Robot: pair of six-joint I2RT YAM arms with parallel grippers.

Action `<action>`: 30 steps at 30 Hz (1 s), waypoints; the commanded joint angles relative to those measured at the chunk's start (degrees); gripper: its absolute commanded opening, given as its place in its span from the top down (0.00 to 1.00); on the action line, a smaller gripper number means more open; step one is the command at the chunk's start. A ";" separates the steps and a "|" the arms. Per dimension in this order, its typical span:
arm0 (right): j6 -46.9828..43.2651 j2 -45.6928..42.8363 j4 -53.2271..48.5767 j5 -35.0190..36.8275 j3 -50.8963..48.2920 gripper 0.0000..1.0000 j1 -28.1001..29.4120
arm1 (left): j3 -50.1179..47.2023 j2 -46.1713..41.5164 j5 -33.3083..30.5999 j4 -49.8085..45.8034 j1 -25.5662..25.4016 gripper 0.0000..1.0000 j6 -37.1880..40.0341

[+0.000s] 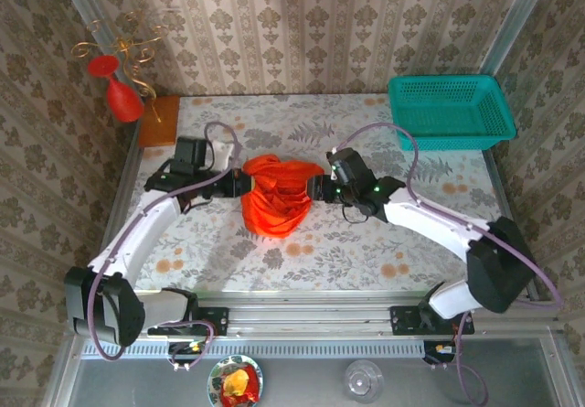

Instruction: Fold the inside-out t-shirt

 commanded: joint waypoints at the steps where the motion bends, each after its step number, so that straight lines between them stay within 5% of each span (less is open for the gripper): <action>1: 6.16 4.82 -3.87 -5.60 3.86 0.47 -0.74 | -4.54 -1.30 -5.22 -2.01 -0.28 1.00 0.24; 13: 11.12 11.87 -3.76 -10.22 6.35 0.42 1.20 | -7.00 -1.88 -6.01 0.96 -0.16 1.00 -0.72; 16: 10.78 13.27 -4.73 -10.66 7.73 0.56 1.56 | -6.99 -1.77 -6.09 1.22 -0.17 1.00 -0.65; 22: 9.78 11.70 -5.71 -11.71 11.05 0.99 1.33 | -5.79 -1.34 -6.97 1.94 0.82 1.00 0.07; 30: 5.50 -3.84 -16.15 -5.43 14.17 1.00 -4.58 | -0.91 0.26 -3.84 1.00 11.62 1.00 2.23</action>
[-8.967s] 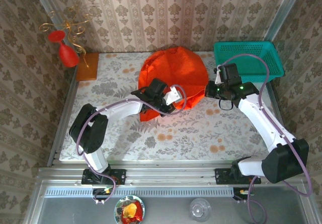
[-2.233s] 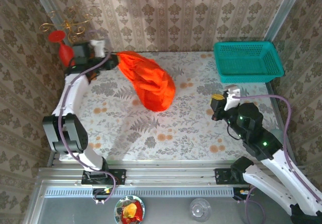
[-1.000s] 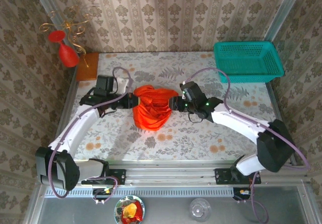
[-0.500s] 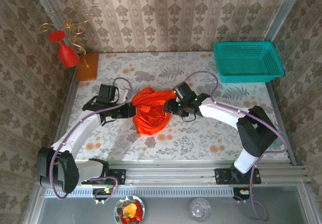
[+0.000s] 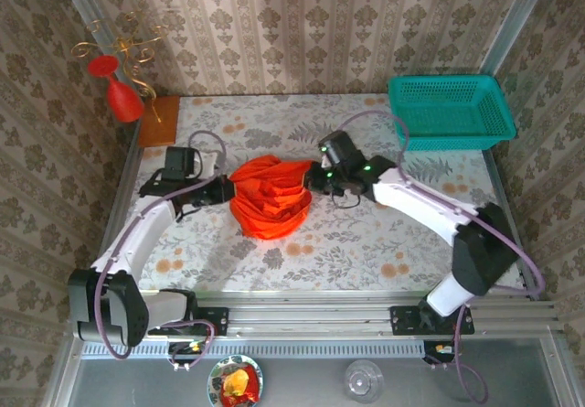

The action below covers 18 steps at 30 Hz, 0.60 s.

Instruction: Fold the inside-out t-shirt

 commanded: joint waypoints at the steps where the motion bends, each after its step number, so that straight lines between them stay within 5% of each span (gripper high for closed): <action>1: -2.33 -10.07 -6.93 4.36 0.99 1.00 -4.11 | 3.24 0.77 2.75 -0.01 4.62 1.00 1.85; 9: -1.53 -24.02 -11.38 7.94 -16.49 1.00 -19.19 | -0.83 3.98 10.64 6.29 7.78 1.00 -2.29; 15: -1.83 -23.19 -12.50 8.71 -20.95 0.99 -19.64 | -5.20 9.53 13.78 13.09 -1.62 1.00 -5.34; 18: -4.61 -22.56 -11.62 8.50 -18.09 0.75 -15.15 | -5.80 11.59 13.97 15.54 -5.73 1.00 -6.80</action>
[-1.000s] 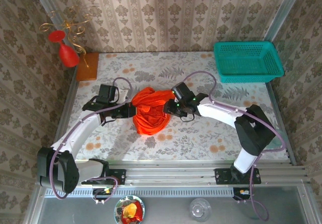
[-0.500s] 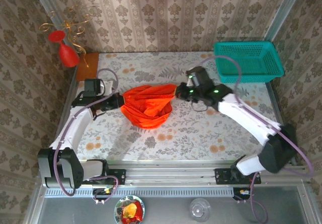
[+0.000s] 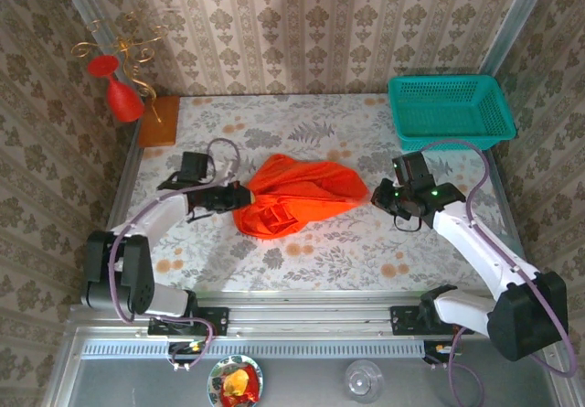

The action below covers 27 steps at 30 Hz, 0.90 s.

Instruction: Fold the inside-out t-shirt

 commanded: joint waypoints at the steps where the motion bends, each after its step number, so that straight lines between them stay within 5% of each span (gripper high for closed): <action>1: -3.66 0.31 -0.48 3.10 4.36 0.69 4.41 | -0.20 0.97 -0.68 5.12 -2.71 1.00 -2.87; 5: -14.72 3.55 8.40 -0.90 6.20 0.53 13.11 | 0.49 1.80 -1.44 5.45 -4.48 1.00 -3.20; 16: -63.19 17.96 28.64 8.75 7.99 0.42 35.40 | 2.01 -1.46 -0.66 1.85 -4.55 1.00 -1.65; 20: -75.66 24.42 35.94 11.33 8.88 0.35 38.24 | 2.01 -2.32 -1.27 0.37 -4.50 1.00 -1.08; 27: -80.74 32.69 42.67 16.29 12.14 0.33 38.11 | 1.46 -4.49 -1.72 -0.82 -4.50 1.00 -0.79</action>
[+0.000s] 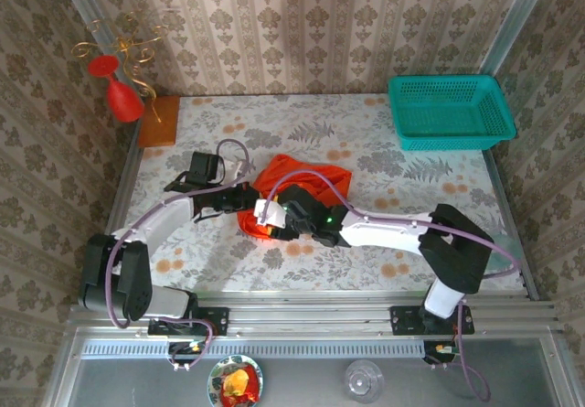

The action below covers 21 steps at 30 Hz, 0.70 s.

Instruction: Fold the inside-out t-shirt

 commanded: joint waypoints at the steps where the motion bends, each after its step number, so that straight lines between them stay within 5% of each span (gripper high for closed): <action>1: -6.73 2.20 5.57 4.67 2.90 0.34 -0.22 | 0.89 -2.38 -0.23 -1.75 -0.07 1.00 1.11; 10: -5.67 0.26 6.11 5.28 2.66 0.59 -1.42 | 1.06 -3.33 -0.91 -3.76 -0.12 1.00 2.38; 17: -6.53 -0.79 4.40 4.27 2.81 0.36 -2.40 | 1.68 -3.55 -1.32 -5.22 -0.10 1.00 3.44; 21: -6.86 -0.28 4.21 3.35 3.09 0.32 -3.08 | 1.60 -3.68 -1.81 -5.60 -0.11 1.00 3.73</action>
